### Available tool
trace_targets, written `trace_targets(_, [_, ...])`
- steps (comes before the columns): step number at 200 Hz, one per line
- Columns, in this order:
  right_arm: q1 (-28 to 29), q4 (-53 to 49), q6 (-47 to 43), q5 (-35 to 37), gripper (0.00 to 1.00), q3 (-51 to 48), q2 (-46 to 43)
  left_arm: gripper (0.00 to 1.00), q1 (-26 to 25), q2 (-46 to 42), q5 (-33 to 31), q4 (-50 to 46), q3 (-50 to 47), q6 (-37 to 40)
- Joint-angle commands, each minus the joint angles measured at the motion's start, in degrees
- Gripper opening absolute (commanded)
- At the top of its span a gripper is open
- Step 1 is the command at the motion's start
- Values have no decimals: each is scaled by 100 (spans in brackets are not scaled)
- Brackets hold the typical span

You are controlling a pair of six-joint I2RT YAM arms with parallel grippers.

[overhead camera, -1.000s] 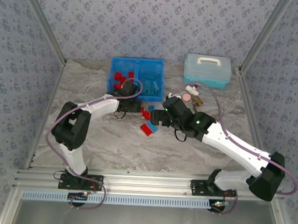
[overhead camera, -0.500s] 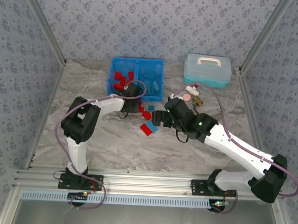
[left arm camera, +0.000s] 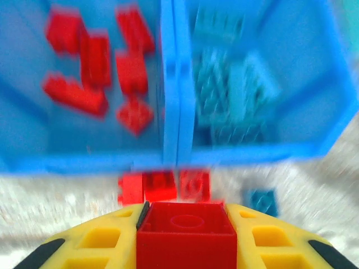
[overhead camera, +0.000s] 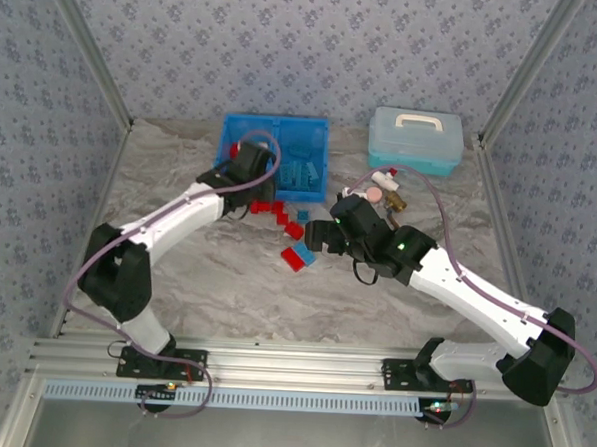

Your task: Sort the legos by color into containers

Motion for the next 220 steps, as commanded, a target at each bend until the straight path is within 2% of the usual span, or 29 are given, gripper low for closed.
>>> trace_targets(1, [-42, 41, 19, 51, 99, -31, -62, 28, 353, 226, -223, -324, 793, 474])
trace_targets(31, [-42, -81, 81, 50, 99, -9, -154, 28, 882, 1155, -60, -611, 2082, 736])
trace_targets(61, [-32, -228, 95, 150, 99, -8, -306, 28, 1174, 2441, 151, -1301, 3769, 891])
trace_targets(106, [-77, -259, 85, 178, 99, -36, -327, 39, 1352, 4206, 308, -2110, 5892, 898])
trace_targets(126, [-101, -334, 117, 198, 99, -25, -337, 43, 1434, 4678, 463, -2436, 6611, 774])
trace_targets(156, [-120, -330, 135, 226, 99, 6, -369, 55, 1445, 4547, 597, -2348, 6579, 731])
trace_targets(187, [-153, -318, 100, 180, 100, 9, -346, 57, 1403, 4004, 700, -2345, 6285, 668])
trace_targets(202, [-157, -336, 108, 182, 100, -9, -347, 58, 1322, 3371, 776, -2156, 5680, 616])
trace_targets(220, [-157, -311, 168, 179, 99, -54, -382, 58, 1218, 2280, 897, -1674, 4343, 521])
